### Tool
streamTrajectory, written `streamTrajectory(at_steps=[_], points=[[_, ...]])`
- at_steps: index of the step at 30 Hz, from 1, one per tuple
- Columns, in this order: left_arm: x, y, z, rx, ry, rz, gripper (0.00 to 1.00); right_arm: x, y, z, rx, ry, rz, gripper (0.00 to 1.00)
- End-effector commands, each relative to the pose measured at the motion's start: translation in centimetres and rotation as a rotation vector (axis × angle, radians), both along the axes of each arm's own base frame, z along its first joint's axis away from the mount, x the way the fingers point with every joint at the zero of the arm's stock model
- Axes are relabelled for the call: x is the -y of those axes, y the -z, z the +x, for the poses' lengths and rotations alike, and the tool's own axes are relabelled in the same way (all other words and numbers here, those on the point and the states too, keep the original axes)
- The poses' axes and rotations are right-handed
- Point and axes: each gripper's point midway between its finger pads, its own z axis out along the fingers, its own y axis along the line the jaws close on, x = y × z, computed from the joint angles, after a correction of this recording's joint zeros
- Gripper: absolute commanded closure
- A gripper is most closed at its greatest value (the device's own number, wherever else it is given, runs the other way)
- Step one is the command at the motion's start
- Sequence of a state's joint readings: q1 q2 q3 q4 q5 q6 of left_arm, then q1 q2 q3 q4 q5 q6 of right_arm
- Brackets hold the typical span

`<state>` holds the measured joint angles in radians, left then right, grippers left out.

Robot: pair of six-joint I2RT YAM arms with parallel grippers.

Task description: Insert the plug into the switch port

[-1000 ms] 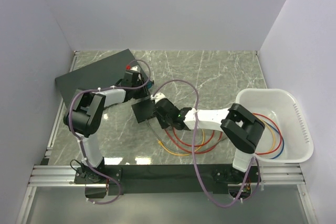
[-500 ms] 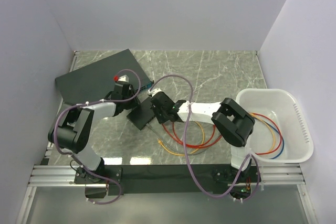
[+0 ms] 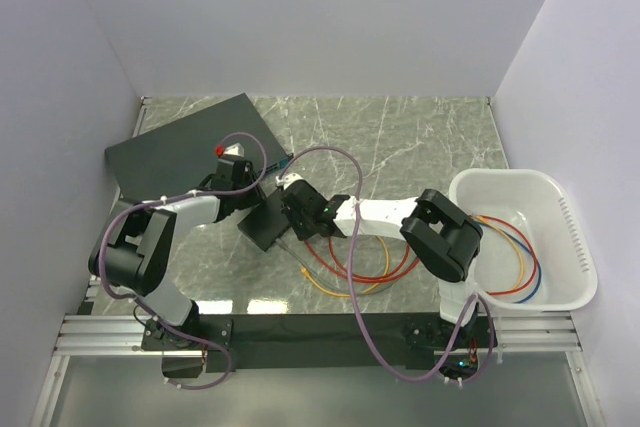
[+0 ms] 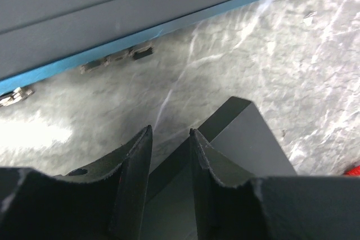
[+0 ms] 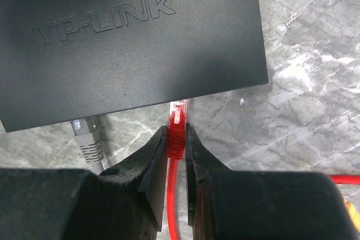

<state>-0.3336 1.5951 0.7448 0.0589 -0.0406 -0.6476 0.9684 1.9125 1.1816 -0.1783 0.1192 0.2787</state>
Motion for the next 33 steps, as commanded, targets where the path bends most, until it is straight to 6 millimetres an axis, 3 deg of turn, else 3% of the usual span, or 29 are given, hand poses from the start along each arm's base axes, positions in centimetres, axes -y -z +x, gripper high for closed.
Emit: streamTrajectory(at_steps=[1,9,19,33], points=[[2.7,0.4,-0.9,-0.02,0.102,-0.076,0.61,-1.2,-1.2,-0.3,0.024,-0.026,0.063,1.0],[3.3,-0.5,-1.2,0.047,0.139,-0.123,0.59,-1.8,-1.3,-2.5,-0.022,-0.087,0.112,1.0],[2.9,0.5,-1.7,0.035,0.126,-0.132,0.59,-2.7,-1.9,-4.3,-0.026,-0.118,0.114,1.0],[2.8,1.4,-2.0,0.014,0.122,-0.128,0.61,-3.6,-3.4,-3.6,0.0,-0.115,0.13,1.0]])
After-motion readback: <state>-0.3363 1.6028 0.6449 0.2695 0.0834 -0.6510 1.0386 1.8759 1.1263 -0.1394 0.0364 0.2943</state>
